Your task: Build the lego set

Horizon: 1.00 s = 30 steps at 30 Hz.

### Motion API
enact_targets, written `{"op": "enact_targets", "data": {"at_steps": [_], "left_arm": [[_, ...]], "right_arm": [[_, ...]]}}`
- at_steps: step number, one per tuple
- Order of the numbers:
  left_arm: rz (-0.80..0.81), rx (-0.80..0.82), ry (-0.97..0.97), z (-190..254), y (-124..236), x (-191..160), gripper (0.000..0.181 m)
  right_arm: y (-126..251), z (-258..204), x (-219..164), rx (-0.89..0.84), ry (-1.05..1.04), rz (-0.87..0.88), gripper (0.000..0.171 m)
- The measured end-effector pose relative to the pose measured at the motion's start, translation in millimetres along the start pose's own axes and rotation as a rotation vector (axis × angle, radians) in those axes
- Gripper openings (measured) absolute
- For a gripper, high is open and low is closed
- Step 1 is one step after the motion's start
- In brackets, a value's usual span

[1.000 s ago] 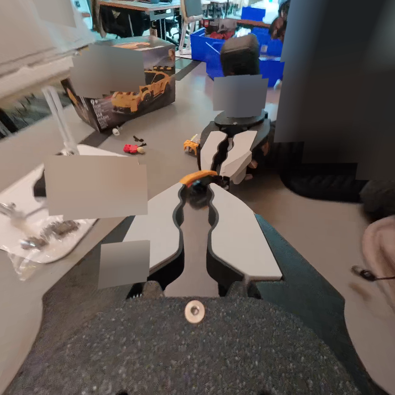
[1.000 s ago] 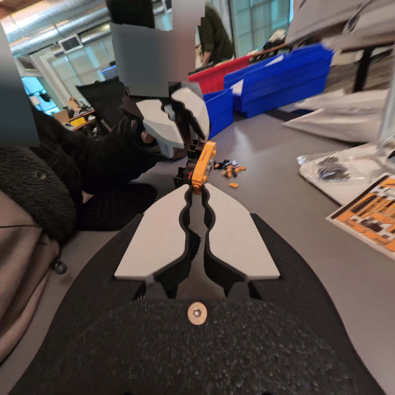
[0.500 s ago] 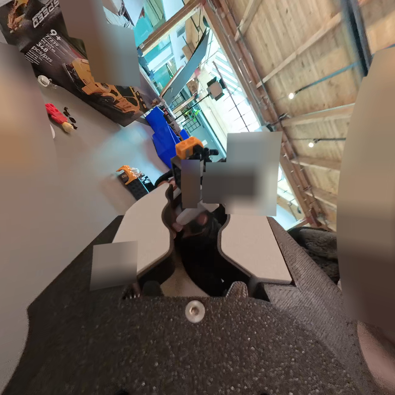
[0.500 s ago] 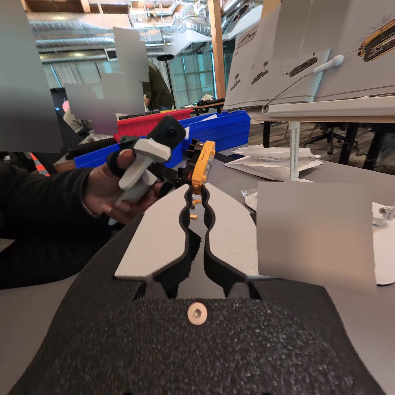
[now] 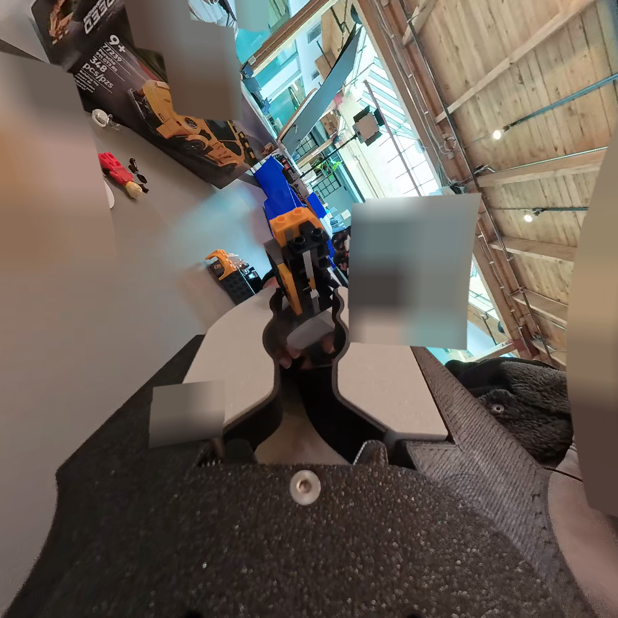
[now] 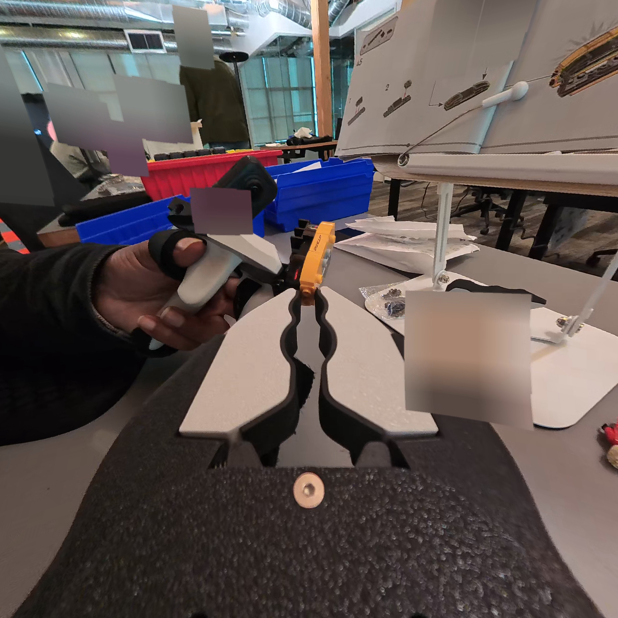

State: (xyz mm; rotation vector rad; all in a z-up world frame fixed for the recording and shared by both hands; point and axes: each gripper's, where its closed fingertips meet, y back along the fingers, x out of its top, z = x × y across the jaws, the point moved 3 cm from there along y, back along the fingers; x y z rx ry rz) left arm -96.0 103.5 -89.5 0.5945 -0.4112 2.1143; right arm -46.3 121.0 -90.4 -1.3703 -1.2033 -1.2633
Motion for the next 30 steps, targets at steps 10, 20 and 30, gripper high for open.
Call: {"op": "enact_targets", "data": {"at_steps": [10, 20, 30], "left_arm": [[-0.061, 0.03, -0.147, 1.6, 1.9, -2.9, 0.028], [-0.106, 0.048, -0.25, 3.1, 5.1, -5.0, 0.025], [-0.13, 0.037, -0.295, 7.1, 7.7, -5.1, 0.027]], "right_arm": [[-0.3, -3.0, -0.7, -0.012, 0.06, -0.002, 0.008], [0.0, -6.7, -1.1, -0.02, 0.114, -0.016, 0.008], [-0.7, -10.9, 1.0, -0.039, 0.199, -0.024, 0.008]]}}
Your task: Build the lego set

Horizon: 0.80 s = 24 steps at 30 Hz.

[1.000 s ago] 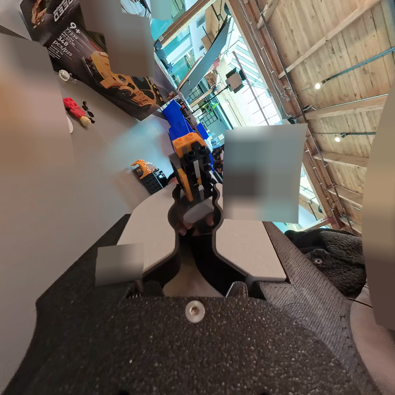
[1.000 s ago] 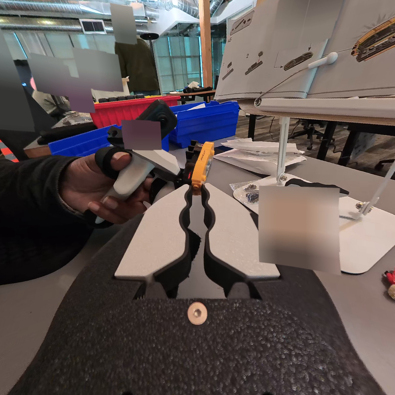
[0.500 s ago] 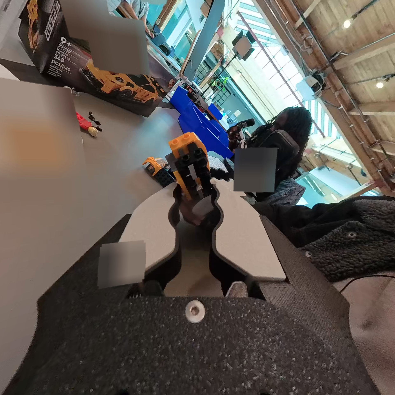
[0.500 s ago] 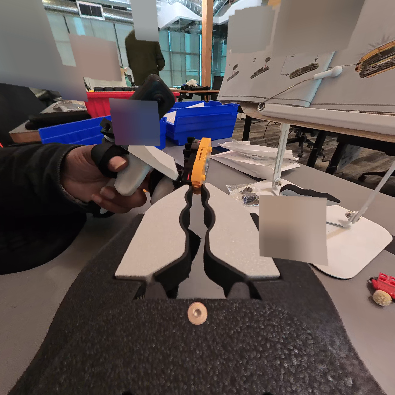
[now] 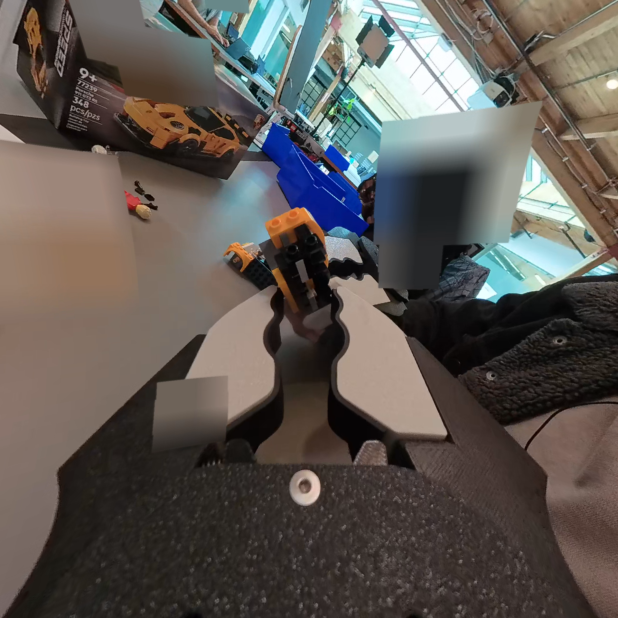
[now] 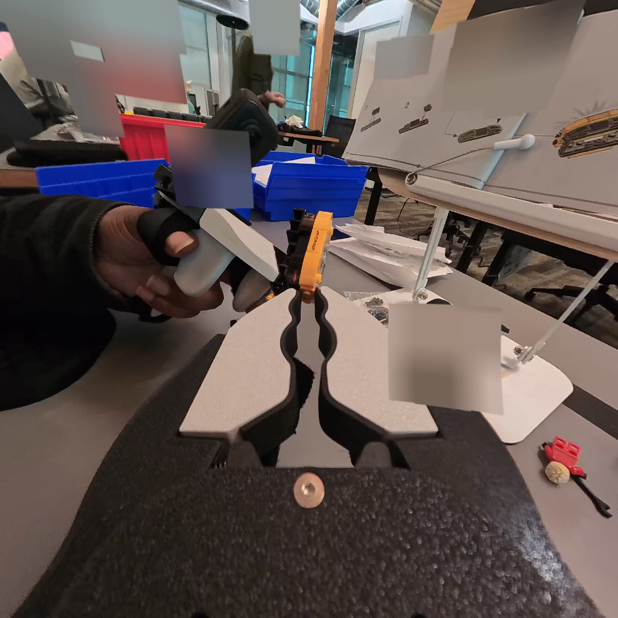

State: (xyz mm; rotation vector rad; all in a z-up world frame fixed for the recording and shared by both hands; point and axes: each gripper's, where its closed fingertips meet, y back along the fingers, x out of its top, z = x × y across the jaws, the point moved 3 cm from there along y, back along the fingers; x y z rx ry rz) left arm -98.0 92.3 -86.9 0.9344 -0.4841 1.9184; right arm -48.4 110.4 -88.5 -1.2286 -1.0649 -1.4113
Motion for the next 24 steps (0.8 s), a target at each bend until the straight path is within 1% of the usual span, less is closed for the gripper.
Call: {"op": "enact_targets", "data": {"at_steps": [8, 24], "left_arm": [[-0.035, 0.001, -0.024, 1.7, -3.1, -5.7, 0.028], [-0.046, 0.004, -0.026, 0.1, -2.8, -9.0, 0.025]], "right_arm": [[-0.5, -2.2, 1.0, -0.016, 0.06, -0.004, 0.008], [-0.8, -4.0, -1.0, -0.047, 0.132, -0.021, 0.007]]}}
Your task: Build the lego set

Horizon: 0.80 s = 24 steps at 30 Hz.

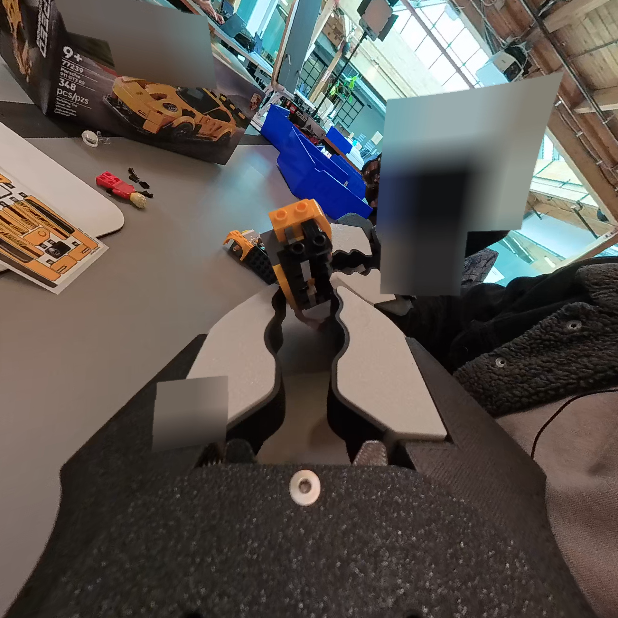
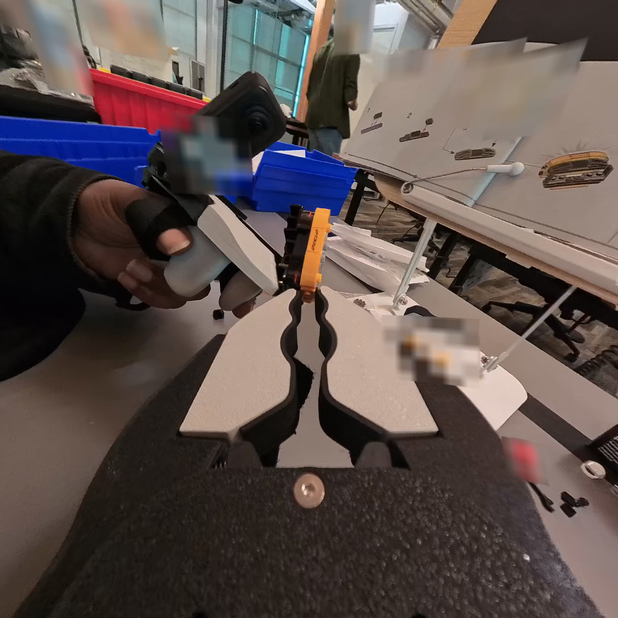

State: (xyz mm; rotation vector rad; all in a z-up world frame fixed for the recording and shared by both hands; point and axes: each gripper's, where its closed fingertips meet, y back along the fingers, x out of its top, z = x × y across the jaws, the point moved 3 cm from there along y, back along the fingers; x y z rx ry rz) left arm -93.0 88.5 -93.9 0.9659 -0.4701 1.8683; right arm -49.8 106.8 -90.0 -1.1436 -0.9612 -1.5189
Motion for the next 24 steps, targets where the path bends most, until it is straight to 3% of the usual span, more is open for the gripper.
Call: {"op": "enact_targets", "data": {"at_steps": [10, 14, 20, 24], "left_arm": [[-0.002, 0.008, -0.01, 0.1, 0.9, 1.6, 0.026], [-0.001, -0.006, -0.012, 3.8, 0.1, 3.2, 0.036], [0.01, 0.008, 0.022, -1.6, 0.7, 3.4, 0.026], [0.027, 0.001, 0.065, -8.8, 7.1, 6.1, 0.028]], "right_arm": [[-1.1, -0.4, 0.0, -0.011, 0.009, -0.007, 0.008], [-0.7, 0.8, 0.1, -0.014, 0.005, -0.005, 0.007], [-1.7, 1.1, -1.1, -0.008, -0.031, -0.012, 0.008], [-0.4, 9.7, -4.7, -0.019, -0.098, -0.021, 0.007]]}}
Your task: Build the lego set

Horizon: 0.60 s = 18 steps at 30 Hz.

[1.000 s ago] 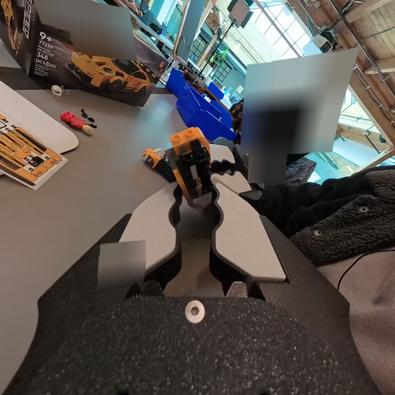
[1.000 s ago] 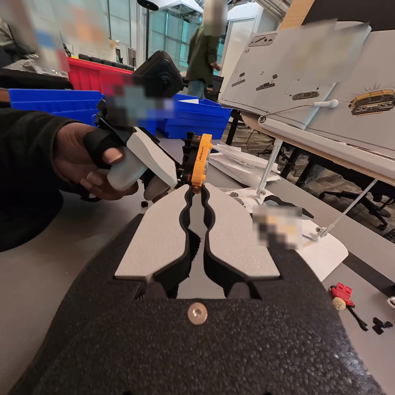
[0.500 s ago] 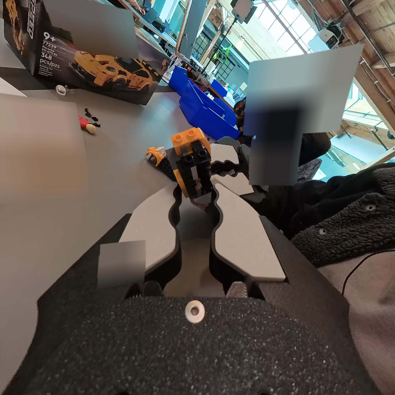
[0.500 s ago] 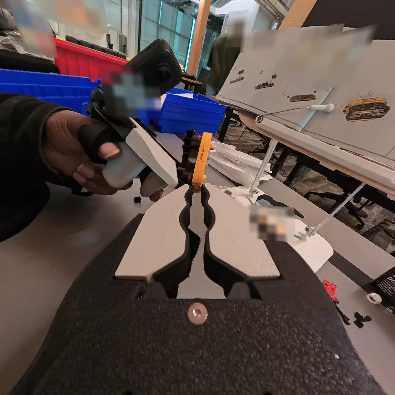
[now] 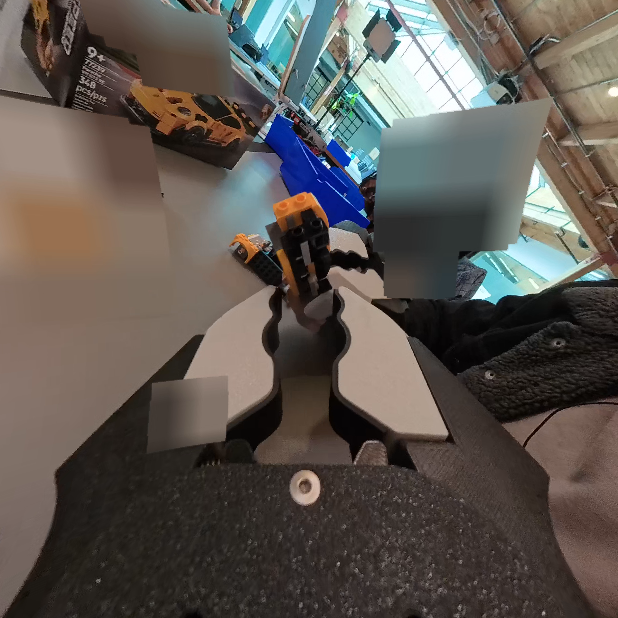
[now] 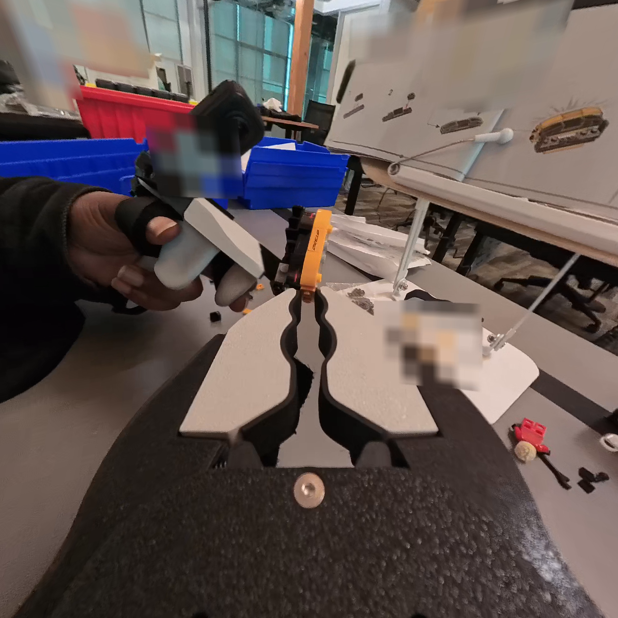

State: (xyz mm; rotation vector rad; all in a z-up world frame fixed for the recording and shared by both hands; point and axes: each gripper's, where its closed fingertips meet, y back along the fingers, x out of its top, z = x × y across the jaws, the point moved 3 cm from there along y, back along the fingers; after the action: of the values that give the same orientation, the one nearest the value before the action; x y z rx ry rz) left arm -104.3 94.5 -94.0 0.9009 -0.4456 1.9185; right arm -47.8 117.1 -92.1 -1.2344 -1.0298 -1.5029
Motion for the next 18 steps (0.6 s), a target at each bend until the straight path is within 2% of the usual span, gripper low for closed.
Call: {"op": "enact_targets", "data": {"at_steps": [2, 5, 10, 13, 18], "left_arm": [[-0.009, 0.059, -0.052, -8.1, 11.0, 5.0, 0.029], [-0.065, 0.248, -0.233, -24.5, 40.9, 18.3, 0.028], [-0.29, 0.557, -0.419, -57.1, 89.5, 19.0, 0.019], [-0.436, 0.587, -0.417, -73.3, 97.4, 2.9, 0.016], [-0.603, 0.628, -0.43, -99.2, 88.0, -29.1, 0.016]], "right_arm": [[1.2, 6.0, -0.9, -0.012, -0.026, -0.006, 0.007], [1.8, 13.3, -5.5, -0.022, -0.06, -0.031, 0.007], [0.3, 18.3, -14.6, -0.019, -0.093, -0.082, 0.007], [-0.5, 17.9, -17.2, -0.009, -0.098, -0.095, 0.007], [-1.1, 17.0, -20.2, 0.007, -0.106, -0.111, 0.008]]}}
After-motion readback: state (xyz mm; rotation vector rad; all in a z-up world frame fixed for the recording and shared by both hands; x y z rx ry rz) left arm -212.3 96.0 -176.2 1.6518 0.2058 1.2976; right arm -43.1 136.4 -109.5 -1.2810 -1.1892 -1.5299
